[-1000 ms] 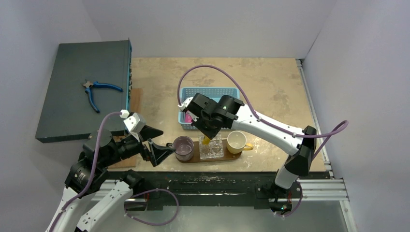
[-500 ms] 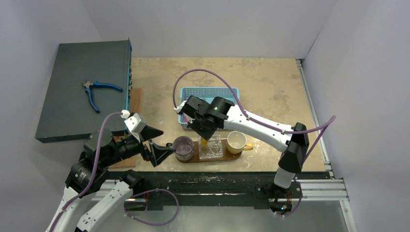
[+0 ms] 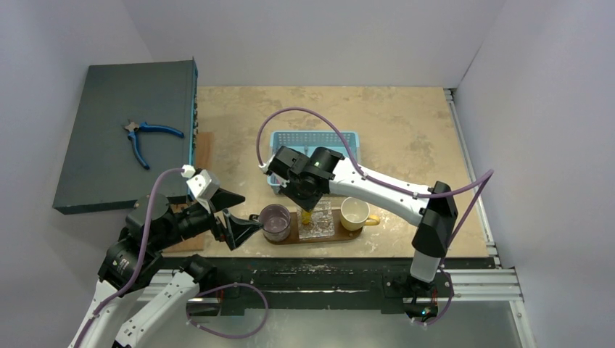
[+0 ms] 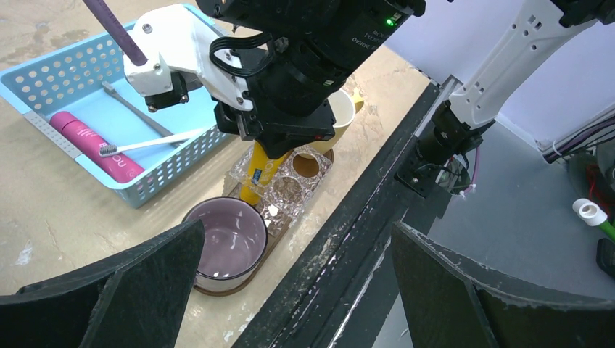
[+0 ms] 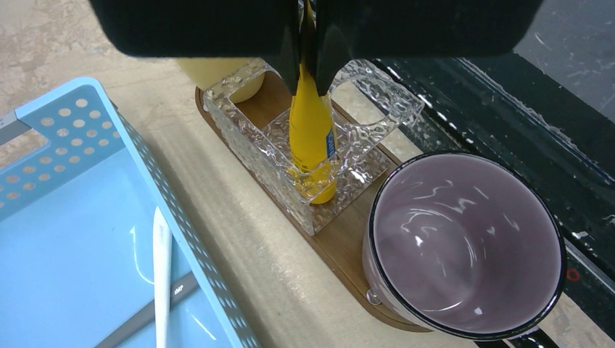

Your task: Prepare toiletry sets of a toothbrush and toothpaste on the tray

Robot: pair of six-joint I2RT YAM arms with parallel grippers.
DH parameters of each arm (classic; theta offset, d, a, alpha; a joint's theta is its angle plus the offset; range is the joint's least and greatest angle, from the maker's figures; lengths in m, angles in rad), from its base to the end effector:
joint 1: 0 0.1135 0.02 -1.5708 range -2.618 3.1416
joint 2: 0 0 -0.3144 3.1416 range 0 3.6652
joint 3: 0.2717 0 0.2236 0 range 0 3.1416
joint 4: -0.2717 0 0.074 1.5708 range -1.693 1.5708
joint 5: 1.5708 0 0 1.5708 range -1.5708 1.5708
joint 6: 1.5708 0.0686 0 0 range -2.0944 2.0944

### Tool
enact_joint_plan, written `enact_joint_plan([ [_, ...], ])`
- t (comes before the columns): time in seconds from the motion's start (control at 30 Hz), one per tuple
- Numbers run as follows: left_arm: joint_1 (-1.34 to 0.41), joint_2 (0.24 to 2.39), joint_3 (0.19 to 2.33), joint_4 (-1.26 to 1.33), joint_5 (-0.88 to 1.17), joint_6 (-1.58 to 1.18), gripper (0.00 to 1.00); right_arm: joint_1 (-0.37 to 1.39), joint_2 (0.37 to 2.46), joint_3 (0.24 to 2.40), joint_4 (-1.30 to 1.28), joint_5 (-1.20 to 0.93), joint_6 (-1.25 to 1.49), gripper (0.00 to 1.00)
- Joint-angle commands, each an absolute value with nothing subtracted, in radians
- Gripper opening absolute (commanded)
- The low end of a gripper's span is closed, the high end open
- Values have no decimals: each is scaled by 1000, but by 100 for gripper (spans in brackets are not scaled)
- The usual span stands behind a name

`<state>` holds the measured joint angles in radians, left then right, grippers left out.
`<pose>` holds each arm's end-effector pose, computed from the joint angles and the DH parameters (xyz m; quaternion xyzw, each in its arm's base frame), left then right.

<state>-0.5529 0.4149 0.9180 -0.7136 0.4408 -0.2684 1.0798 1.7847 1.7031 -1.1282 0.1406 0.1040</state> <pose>0.0060 -0.0381 0.3682 0.2437 0.7315 -0.4008 0.4948 0.1765 0.3098 0.3302 -0.4489 0.8727 0.0426 0.1872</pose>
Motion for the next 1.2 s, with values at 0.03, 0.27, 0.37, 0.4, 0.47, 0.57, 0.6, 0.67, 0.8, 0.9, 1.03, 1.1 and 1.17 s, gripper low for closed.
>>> enact_joint_plan([
  [0.03,-557,416,911,-688,435,-249,100,1083,1787,1703,-1103,161,94,0],
  [0.27,-557,418,912,-689,434,-247,100,1083,1787,1693,-1090,160,94,10],
  [0.37,-556,419,912,-691,434,-247,100,1083,1781,1696,-1082,161,95,19],
  [0.4,-556,419,912,-691,435,-246,100,1083,1776,1696,-1078,166,96,22],
  [0.47,-556,420,912,-691,434,-246,100,1082,1767,1700,-1074,173,99,27],
  [0.57,-556,420,910,-692,434,-245,100,1081,1752,1710,-1068,180,100,33],
  [0.6,-557,420,910,-693,434,-245,100,1080,1747,1714,-1067,186,100,35],
  [0.67,-557,420,909,-693,432,-244,100,1076,1740,1726,-1065,200,101,37],
  [0.8,-556,423,907,-693,431,-245,100,1054,1712,1754,-1040,211,99,39],
  [0.9,-556,426,906,-694,429,-245,100,1013,1664,1747,-959,194,103,43],
  [1.03,-557,432,904,-696,425,-242,100,971,1639,1754,-851,143,107,47],
  [1.1,-557,436,904,-695,424,-241,100,959,1641,1769,-795,139,107,48],
  [1.17,-557,441,902,-697,422,-240,100,946,1649,1780,-753,161,109,48],
])
